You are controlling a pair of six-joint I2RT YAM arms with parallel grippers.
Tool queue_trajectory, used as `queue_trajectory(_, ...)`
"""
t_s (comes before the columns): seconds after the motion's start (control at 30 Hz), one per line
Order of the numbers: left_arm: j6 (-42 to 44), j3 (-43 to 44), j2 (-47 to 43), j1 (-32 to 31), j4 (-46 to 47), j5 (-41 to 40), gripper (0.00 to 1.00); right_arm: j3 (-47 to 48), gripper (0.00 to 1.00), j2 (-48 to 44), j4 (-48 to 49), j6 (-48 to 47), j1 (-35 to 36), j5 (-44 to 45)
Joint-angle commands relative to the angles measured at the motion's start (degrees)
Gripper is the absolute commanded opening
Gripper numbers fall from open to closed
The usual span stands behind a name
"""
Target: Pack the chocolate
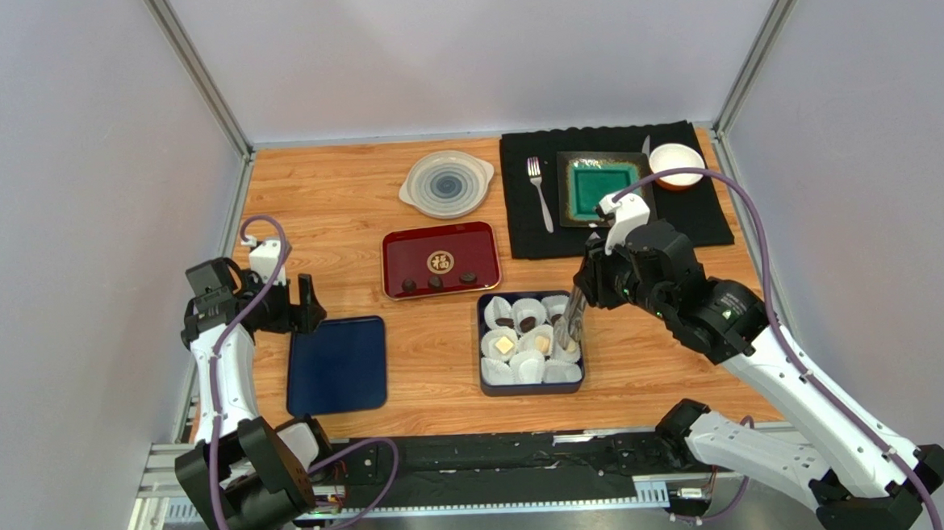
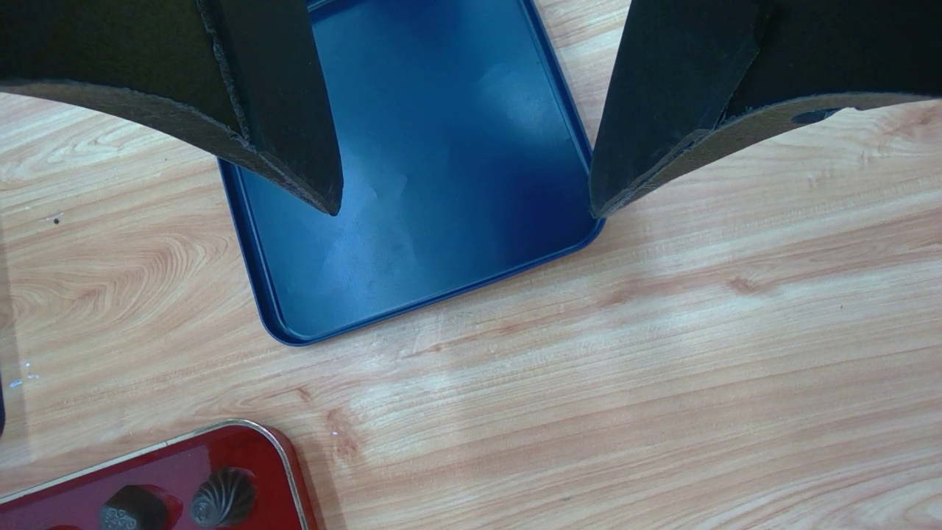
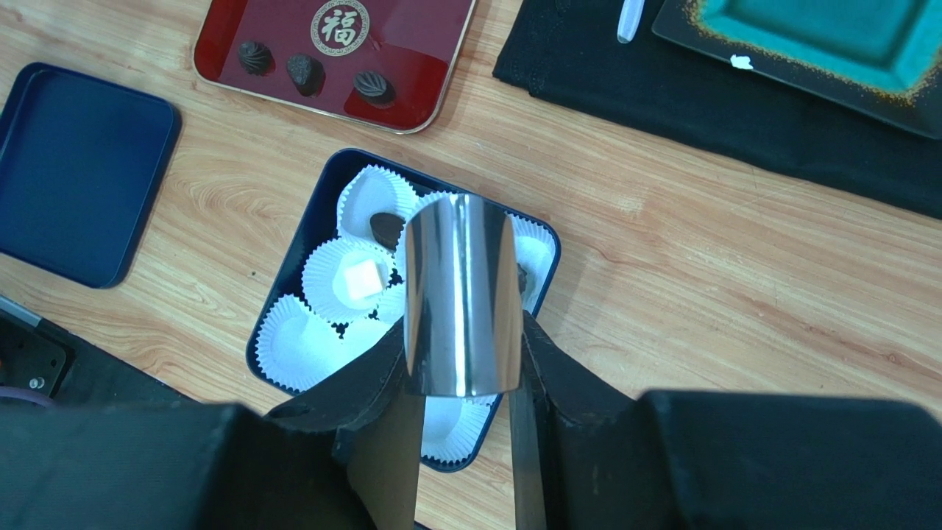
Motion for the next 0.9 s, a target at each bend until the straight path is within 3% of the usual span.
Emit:
queue_trajectory(0.0, 0.99, 0.05, -0.84, 0.61, -0.24, 0.19, 0.90, 0.41, 0.33, 0.12, 4.32, -0.57, 0.33, 1.09)
queue_trajectory(0.57, 1.25, 0.14, -1.45, 0.70, -0.42, -0.16, 0.90, 2.51, 0.38, -0.23, 3.79, -1.01, 0.41, 1.70)
queue_trajectory(0.87, 0.64, -0.12, -1.19, 0.61, -0.24, 0.54, 0.90, 11.92, 0.38, 8.46, 9.06, -3.12, 0.50, -3.30)
